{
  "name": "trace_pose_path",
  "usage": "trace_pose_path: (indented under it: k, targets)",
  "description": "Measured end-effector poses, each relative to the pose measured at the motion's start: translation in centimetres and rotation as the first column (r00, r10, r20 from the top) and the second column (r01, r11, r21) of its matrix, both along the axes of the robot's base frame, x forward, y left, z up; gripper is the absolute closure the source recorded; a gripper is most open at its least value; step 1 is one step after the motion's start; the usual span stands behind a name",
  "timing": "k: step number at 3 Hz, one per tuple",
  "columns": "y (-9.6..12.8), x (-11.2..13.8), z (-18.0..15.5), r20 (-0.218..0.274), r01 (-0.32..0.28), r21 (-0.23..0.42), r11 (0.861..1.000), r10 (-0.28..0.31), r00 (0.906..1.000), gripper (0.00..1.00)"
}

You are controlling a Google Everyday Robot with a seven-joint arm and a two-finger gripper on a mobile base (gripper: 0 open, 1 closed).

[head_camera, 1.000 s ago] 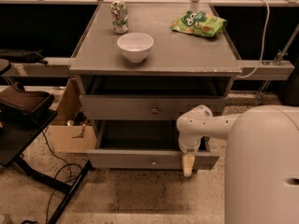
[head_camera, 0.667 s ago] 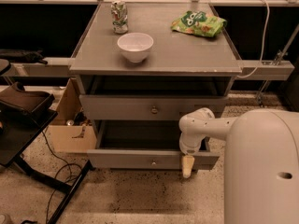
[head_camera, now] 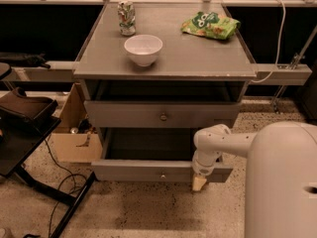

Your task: Open middle drawer

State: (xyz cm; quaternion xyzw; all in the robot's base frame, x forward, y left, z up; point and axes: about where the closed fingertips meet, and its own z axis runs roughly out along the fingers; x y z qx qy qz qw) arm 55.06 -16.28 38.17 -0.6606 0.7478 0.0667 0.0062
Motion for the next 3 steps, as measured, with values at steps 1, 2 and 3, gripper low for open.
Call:
trace_pose_path:
  k: [1,2,3]
  targets:
    - [0.0,0.1,0.7,0.0,0.0,0.0,1.0,0.0,1.0,0.65]
    - [-0.4,-1.7,2.0,-0.025,0.03,-0.003,1.0,-0.03,0.9992,0.89]
    - [-0.4,-1.7,2.0,-0.025,0.03,-0.003,1.0,-0.03,0.9992,1.0]
